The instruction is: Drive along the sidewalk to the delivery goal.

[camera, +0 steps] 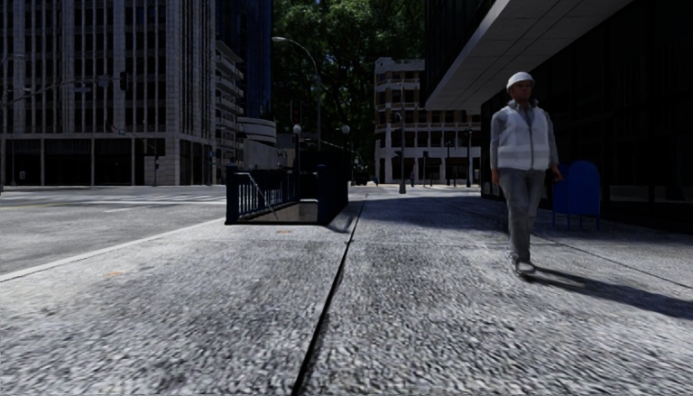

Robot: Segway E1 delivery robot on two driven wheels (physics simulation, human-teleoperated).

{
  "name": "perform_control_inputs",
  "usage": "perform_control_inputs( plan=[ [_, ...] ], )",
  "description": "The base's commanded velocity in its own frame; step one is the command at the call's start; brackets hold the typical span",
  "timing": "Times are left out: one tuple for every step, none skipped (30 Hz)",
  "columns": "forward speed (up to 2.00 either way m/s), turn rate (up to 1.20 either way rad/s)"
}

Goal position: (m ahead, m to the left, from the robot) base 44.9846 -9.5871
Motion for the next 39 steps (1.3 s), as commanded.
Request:
perform_control_inputs(
  plan=[
    [2.0,-0.3],
    [2.0,-0.31],
    [2.0,-0.31],
    [2.0,-0.31],
    [2.0,-0.31],
    [2.0,-0.31],
    [2.0,-0.31],
    [2.0,-0.33],
    [2.0,-0.36],
    [2.0,-0.36],
    [2.0,-0.37],
    [2.0,-0.38],
    [2.0,-0.38],
    [2.0,-0.38],
    [2.0,-0.38],
    [2.0,-0.38],
    [2.0,-0.38],
    [2.0,-0.38],
    [2.0,-0.38],
    [2.0,-0.38],
    [2.0,-0.38],
    [2.0,-0.38],
    [2.0,-0.38],
    [2.0,-0.38],
    [2.0,-0.38],
    [2.0,-0.38],
    [2.0,-0.38],
    [2.0,-0.37],
    [2.0,-0.37],
    [2.0,-0.37],
    [2.0,-0.37],
    [2.0,-0.37],
    [2.0,-0.37],
    [2.0,-0.37],
    [2.0,-0.37],
    [2.0,-0.37],
    [2.0,0.0],
    [2.0,0.0],
    [2.0,0.0]
  ],
)
